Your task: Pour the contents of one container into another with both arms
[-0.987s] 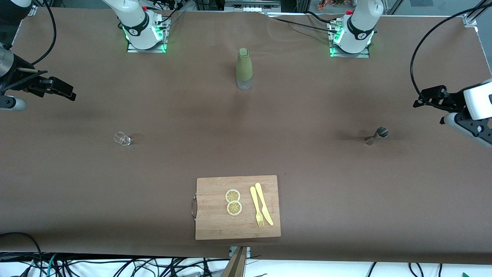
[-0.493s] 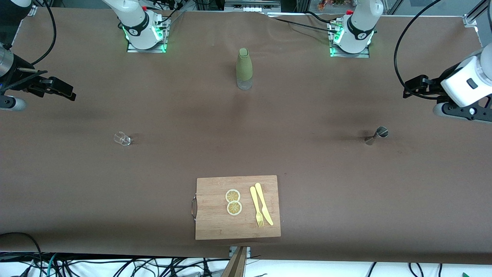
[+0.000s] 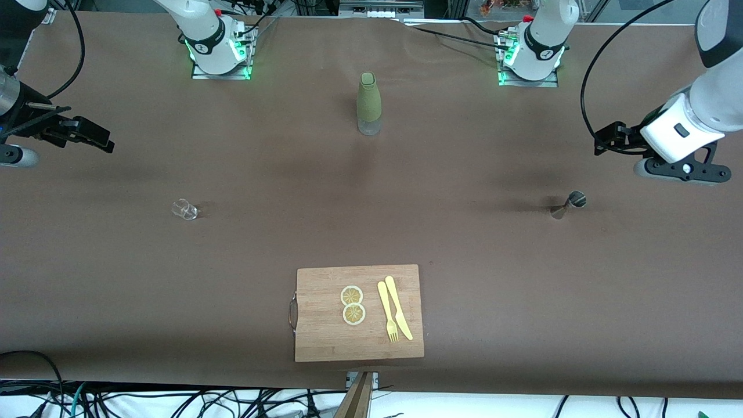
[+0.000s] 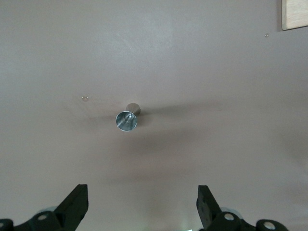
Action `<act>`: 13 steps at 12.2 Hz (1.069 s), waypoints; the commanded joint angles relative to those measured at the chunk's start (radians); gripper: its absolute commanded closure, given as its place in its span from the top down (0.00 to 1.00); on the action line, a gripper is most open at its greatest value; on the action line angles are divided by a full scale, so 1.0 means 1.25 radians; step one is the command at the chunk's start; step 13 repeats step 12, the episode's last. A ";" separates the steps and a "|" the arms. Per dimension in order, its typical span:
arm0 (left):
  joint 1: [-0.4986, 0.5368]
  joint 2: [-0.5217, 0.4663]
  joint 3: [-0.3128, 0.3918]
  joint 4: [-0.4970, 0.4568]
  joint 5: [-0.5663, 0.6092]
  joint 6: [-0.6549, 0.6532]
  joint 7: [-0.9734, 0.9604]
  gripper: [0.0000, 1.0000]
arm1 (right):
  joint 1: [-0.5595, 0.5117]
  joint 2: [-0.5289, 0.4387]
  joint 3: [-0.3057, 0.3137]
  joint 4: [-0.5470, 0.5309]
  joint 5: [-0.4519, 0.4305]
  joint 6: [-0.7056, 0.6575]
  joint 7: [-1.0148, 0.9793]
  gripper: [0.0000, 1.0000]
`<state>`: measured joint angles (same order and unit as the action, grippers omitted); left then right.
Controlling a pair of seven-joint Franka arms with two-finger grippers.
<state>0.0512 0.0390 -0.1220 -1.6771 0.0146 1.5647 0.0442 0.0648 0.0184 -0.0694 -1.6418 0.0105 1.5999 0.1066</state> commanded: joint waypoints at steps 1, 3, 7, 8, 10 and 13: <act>-0.052 -0.035 0.068 -0.015 0.018 0.005 0.010 1.00 | -0.005 0.004 0.003 0.010 0.003 0.000 -0.001 1.00; -0.041 -0.024 0.063 0.016 0.028 -0.011 0.037 1.00 | -0.005 0.004 0.003 0.010 0.005 0.000 -0.001 1.00; -0.012 -0.029 0.057 0.039 0.022 -0.048 0.036 1.00 | -0.005 0.004 0.001 0.009 0.009 0.000 0.001 1.00; -0.014 -0.025 0.061 0.054 0.020 -0.064 0.032 1.00 | -0.005 0.004 0.001 0.010 0.009 0.000 0.001 1.00; -0.043 -0.029 0.073 0.063 0.021 -0.068 0.024 1.00 | -0.005 0.004 0.001 0.009 0.009 0.000 0.001 1.00; -0.049 -0.027 0.078 0.069 0.021 -0.070 -0.006 1.00 | -0.005 0.004 0.001 0.009 0.010 0.000 0.001 1.00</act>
